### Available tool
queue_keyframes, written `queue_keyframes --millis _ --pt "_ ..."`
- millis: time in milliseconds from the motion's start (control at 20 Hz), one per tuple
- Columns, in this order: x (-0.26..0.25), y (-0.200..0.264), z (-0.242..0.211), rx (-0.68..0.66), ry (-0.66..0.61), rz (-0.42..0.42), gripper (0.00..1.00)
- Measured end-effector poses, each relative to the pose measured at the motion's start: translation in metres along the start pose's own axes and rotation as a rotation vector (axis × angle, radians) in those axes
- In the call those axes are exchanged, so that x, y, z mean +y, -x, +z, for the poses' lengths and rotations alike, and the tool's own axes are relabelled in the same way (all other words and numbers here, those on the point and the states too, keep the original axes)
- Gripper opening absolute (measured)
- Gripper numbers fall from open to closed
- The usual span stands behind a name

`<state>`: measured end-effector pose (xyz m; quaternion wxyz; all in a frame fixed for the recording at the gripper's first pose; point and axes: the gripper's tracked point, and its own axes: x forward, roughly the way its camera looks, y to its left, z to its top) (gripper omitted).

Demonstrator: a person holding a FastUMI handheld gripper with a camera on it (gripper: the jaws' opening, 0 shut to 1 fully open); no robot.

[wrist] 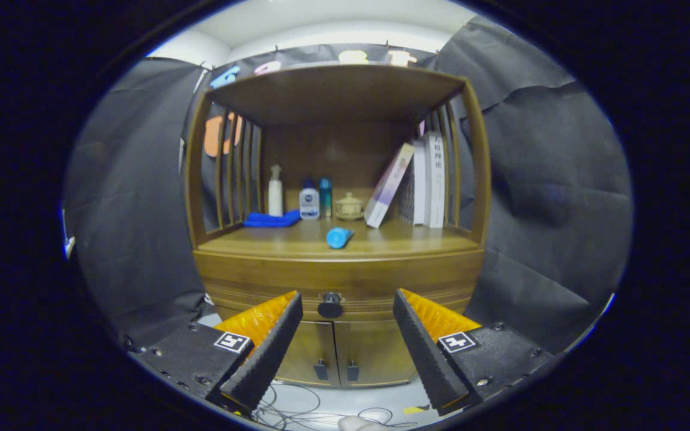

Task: Pull open the drawer, take out the items inside it, and place them on the countertop above the cabinet.

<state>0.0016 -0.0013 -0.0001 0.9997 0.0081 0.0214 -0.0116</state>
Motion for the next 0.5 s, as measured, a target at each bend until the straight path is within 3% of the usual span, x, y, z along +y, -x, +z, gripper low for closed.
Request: queue_keyframes --millis 250,500 --pt "0.003 0.051 0.034 -0.124 0.002 0.005 1.0" --pt "0.002 0.067 0.043 -0.145 0.005 0.003 0.99"
